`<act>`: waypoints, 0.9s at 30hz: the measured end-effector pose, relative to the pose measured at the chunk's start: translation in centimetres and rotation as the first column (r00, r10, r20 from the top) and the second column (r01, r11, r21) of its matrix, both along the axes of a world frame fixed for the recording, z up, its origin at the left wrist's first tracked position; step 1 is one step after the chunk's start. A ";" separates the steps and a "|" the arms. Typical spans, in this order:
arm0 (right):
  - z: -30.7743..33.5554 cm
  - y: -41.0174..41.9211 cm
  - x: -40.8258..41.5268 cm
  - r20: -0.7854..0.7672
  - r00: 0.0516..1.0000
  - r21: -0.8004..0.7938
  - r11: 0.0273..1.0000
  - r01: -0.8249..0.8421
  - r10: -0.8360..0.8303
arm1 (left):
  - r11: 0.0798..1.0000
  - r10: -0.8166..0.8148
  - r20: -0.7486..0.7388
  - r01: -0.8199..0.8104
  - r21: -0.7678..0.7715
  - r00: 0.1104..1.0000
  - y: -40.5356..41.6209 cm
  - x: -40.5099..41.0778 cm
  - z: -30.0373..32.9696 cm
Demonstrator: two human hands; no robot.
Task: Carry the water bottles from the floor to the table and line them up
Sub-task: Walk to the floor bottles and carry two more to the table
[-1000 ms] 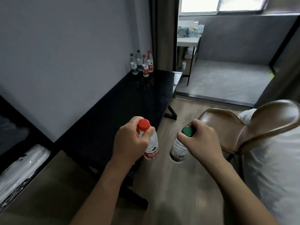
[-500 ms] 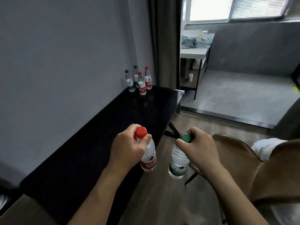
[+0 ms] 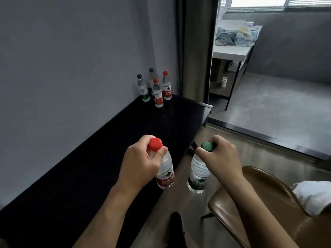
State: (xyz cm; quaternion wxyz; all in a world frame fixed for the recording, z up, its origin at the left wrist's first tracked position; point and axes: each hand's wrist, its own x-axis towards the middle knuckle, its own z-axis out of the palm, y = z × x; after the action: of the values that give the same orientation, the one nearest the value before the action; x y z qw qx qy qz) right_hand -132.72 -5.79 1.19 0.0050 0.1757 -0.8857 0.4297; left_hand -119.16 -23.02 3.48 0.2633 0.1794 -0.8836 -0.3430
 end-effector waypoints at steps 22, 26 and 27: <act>-0.5 -19.2 -27.5 -0.023 0.999 0.037 0.998 -0.045 0.046 | 0.997 0.062 0.019 -0.063 0.041 0.998 -18.4 -24.4 -2.4; -1.9 -20.9 -31.8 -0.012 0.995 0.093 0.991 -0.096 0.097 | 0.995 0.080 0.050 -0.083 0.060 0.995 -19.2 -27.6 -4.0; -2.3 -21.4 -33.0 -0.006 0.994 0.101 0.989 -0.110 0.111 | 0.993 0.090 0.060 -0.093 0.066 0.994 -19.3 -28.6 -4.4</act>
State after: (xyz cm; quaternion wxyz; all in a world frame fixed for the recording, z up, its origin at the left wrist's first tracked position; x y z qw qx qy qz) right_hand -165.72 -27.18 -1.12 -0.0225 0.2269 -0.8950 0.3834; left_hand -147.75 -42.36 -0.87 0.2473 0.2384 -0.8692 -0.3557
